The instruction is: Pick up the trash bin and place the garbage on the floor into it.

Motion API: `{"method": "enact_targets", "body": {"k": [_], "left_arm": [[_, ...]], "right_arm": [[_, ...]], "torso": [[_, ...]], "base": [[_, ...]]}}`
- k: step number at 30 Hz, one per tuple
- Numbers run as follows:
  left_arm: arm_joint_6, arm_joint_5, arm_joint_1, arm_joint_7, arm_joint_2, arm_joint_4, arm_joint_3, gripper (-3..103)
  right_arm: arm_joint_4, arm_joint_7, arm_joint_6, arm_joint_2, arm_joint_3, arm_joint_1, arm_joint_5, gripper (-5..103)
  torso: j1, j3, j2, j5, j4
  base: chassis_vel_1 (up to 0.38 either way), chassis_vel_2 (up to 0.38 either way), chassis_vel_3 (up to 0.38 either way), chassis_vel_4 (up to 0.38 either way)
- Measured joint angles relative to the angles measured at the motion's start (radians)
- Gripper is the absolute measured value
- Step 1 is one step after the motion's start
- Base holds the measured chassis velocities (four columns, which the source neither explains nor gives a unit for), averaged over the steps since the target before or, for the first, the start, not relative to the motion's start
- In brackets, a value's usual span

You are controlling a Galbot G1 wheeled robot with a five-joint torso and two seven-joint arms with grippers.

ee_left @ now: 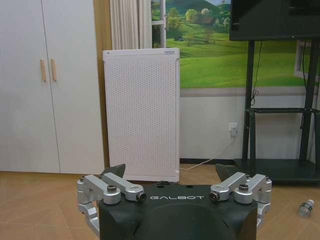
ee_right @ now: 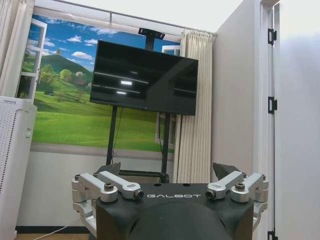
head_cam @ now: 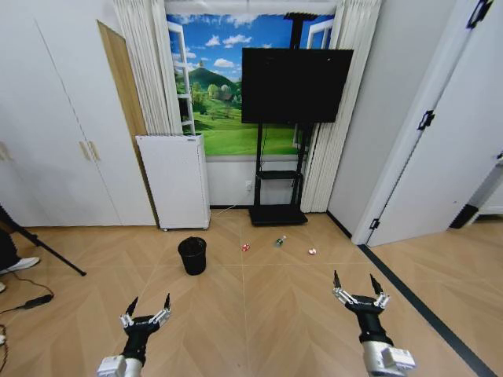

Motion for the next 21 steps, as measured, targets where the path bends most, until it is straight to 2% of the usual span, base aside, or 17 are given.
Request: {"method": "enact_targets", "body": {"k": [12, 21], "left_arm": [[-0.01, 0.019, 0.021, 0.001, -0.012, -0.015, 0.002, 98], [-0.015, 0.026, 0.028, 0.004, -0.016, -0.015, -0.002, 98]], "right_arm": [[0.0, -0.02, -0.004, -0.002, 0.005, -0.029, 0.001, 100], [-0.011, -0.021, -0.017, 0.002, -0.013, -0.033, -0.003, 100]], "torso": [[0.0, 0.0, 0.0, 0.0, 0.0], [0.0, 0.0, 0.0, 0.0, -0.0001]], "base": [[0.0, 0.0, 0.0, 0.0], [-0.106, 0.108, 0.121, -0.12]]}}
